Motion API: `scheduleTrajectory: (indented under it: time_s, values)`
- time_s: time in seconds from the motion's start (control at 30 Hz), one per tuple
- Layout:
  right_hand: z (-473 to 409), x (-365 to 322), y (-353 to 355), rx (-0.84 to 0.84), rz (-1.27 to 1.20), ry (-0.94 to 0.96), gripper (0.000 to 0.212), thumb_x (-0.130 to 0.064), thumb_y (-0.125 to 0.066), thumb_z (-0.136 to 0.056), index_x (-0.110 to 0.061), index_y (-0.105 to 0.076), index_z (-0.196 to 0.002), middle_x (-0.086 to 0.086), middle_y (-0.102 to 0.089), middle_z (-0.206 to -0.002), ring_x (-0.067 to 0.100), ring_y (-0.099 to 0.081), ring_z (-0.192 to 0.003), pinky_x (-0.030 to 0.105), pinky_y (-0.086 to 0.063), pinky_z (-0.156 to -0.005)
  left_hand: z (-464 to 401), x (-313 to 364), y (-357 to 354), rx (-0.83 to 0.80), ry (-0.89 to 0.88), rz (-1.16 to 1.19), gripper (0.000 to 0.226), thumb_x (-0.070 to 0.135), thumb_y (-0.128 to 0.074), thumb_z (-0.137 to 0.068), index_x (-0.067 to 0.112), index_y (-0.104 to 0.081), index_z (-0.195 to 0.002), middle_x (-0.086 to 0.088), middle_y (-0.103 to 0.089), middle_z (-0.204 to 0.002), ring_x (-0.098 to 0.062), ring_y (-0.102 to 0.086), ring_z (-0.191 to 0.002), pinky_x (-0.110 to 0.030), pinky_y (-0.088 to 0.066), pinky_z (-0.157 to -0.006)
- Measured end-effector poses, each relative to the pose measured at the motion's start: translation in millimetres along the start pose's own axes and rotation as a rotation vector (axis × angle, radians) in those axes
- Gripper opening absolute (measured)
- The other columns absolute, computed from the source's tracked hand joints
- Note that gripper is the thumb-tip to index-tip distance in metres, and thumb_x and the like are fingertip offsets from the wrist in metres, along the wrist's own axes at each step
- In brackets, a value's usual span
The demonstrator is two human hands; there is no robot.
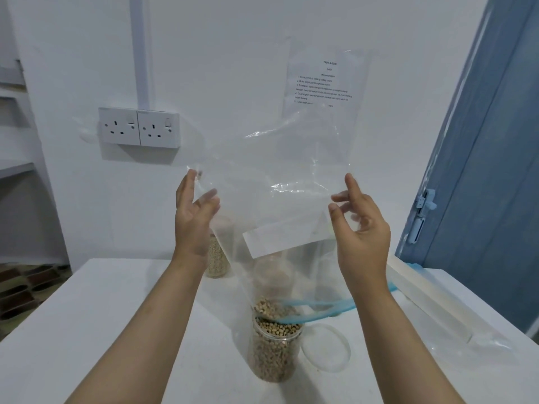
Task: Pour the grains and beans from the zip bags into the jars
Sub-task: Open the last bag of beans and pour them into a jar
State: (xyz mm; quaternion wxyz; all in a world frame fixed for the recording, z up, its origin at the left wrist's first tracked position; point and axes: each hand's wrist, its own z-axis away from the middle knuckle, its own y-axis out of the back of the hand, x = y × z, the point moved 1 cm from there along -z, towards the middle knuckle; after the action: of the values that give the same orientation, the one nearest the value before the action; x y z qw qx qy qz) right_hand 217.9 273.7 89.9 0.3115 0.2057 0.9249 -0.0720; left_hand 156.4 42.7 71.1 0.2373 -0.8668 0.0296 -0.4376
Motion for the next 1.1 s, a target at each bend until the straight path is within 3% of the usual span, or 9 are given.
scheduleTrajectory:
  time_s: [0.23, 0.43, 0.67, 1.1]
  values:
    - [0.7, 1.5, 3.8, -0.001, -0.020, -0.032, 0.047, -0.007, -0.062, -0.097, -0.026, -0.054, -0.139, -0.006, -0.064, -0.101, 0.004, -0.059, -0.090, 0.015, -0.046, -0.092, -0.7, -0.3, -5.2, -0.064, 0.024, 0.024, 0.069, 0.017, -0.060, -0.081, 0.029, -0.041, -0.146, 0.013, -0.035, -0.152, -0.012, -0.058, -0.122, -0.031, -0.050, -0.100]
    - [-1.4, 4.5, 8.9, 0.006, 0.017, -0.032, 0.046, -0.007, -0.062, -0.096, -0.020, -0.055, -0.140, -0.005, -0.064, -0.102, 0.001, -0.058, -0.087, 0.010, -0.045, -0.089, 0.7, -0.3, -8.7, -0.068, 0.026, 0.055, 0.070, 0.017, -0.060, -0.080, 0.029, -0.041, -0.146, 0.013, -0.033, -0.153, -0.014, -0.058, -0.123, -0.030, -0.051, -0.098]
    - [0.6, 5.7, 12.3, 0.004, 0.015, -0.033, 0.047, -0.006, -0.063, -0.095, -0.023, -0.055, -0.139, -0.006, -0.065, -0.101, 0.000, -0.059, -0.086, 0.010, -0.045, -0.088, 2.9, -1.0, -10.3, -0.077, -0.014, -0.042, 0.069, -0.005, -0.055, -0.094, 0.030, -0.034, -0.151, 0.013, -0.029, -0.155, -0.015, -0.064, -0.116, -0.039, -0.045, -0.109]
    - [6.4, 12.7, 27.0, 0.060, -0.003, -0.030, 0.049, -0.008, -0.063, -0.096, -0.032, -0.053, -0.137, -0.007, -0.064, -0.100, 0.003, -0.059, -0.088, 0.020, -0.048, -0.090, 6.9, 7.7, -21.2, -0.135, -0.047, -0.130, 0.070, -0.006, -0.055, -0.095, 0.026, -0.032, -0.154, 0.014, -0.028, -0.153, -0.013, -0.066, -0.110, -0.043, -0.045, -0.109]
